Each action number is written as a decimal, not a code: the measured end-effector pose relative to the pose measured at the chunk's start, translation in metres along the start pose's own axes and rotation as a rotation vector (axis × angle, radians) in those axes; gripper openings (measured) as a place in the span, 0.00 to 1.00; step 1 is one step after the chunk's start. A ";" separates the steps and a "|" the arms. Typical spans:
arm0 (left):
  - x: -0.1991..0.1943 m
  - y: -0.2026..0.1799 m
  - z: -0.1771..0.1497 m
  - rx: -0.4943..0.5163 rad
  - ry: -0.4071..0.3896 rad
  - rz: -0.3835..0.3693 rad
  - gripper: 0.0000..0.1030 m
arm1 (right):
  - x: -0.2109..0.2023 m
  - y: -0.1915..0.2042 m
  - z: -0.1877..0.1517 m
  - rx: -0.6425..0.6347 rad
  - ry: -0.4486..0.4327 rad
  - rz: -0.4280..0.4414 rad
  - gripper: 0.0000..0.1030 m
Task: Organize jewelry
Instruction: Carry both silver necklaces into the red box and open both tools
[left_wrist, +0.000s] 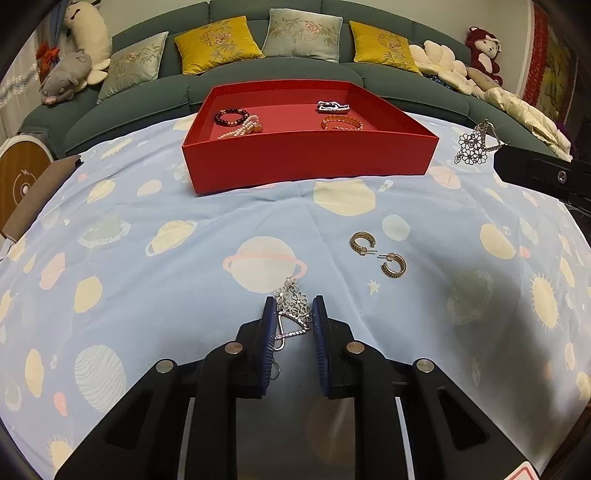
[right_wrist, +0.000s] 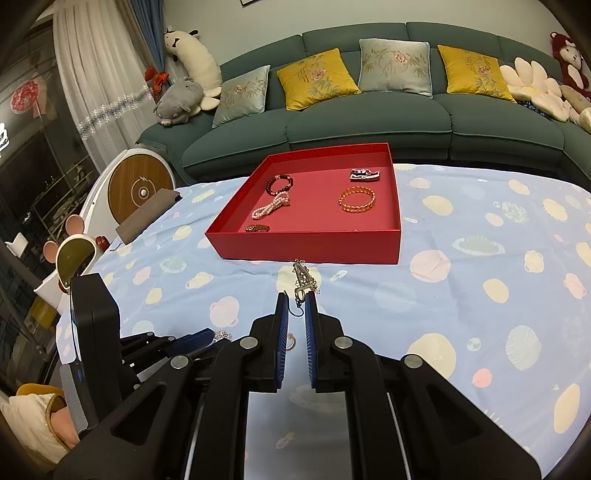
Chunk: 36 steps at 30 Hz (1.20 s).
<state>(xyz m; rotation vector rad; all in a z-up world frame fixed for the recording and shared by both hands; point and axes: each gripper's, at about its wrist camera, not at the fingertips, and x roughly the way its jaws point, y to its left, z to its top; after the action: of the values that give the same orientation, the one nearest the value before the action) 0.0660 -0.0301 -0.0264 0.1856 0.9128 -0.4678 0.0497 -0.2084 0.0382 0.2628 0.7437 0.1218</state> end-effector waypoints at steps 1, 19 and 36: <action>0.000 0.000 0.001 -0.006 0.005 -0.014 0.16 | 0.000 0.000 0.000 0.000 0.000 0.000 0.08; -0.072 0.010 0.089 -0.087 -0.188 -0.105 0.15 | -0.015 0.002 0.043 0.008 -0.098 0.009 0.08; -0.015 0.046 0.190 -0.108 -0.233 -0.003 0.15 | 0.063 -0.051 0.121 0.119 -0.065 -0.024 0.08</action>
<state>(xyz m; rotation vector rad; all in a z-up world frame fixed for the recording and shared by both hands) 0.2157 -0.0509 0.0986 0.0299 0.7078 -0.4320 0.1792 -0.2683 0.0686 0.3695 0.6900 0.0463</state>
